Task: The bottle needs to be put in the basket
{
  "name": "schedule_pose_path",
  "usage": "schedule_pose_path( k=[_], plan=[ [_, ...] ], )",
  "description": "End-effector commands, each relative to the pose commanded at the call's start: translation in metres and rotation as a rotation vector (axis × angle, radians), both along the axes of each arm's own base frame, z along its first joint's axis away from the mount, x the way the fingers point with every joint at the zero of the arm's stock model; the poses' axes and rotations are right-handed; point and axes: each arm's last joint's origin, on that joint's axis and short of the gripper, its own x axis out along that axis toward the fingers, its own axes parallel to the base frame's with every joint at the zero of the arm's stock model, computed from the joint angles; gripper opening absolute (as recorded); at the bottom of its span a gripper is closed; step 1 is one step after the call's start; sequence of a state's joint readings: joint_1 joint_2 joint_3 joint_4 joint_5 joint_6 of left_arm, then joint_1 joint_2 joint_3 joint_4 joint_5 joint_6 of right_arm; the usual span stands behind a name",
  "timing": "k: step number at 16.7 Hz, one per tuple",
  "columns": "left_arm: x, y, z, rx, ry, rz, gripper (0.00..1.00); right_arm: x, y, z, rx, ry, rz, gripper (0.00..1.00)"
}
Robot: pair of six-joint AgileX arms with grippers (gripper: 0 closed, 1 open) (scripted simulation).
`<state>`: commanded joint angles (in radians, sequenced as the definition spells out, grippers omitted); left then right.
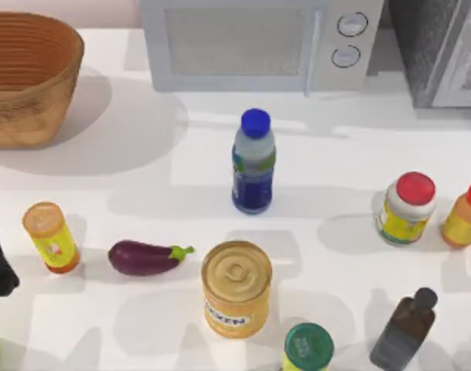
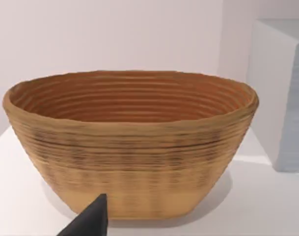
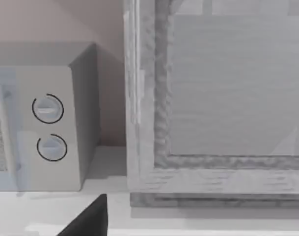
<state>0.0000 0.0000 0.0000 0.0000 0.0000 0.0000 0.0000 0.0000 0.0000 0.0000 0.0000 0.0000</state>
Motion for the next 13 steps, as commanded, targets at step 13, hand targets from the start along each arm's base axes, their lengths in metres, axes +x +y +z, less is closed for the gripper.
schedule_pose_path(
  k=[13],
  plan=[
    [0.040, -0.026, 0.039, 0.033, 0.102, -0.244, 1.00, 0.000, 0.000, 0.000, 0.000, 0.000, 0.000, 1.00]
  ],
)
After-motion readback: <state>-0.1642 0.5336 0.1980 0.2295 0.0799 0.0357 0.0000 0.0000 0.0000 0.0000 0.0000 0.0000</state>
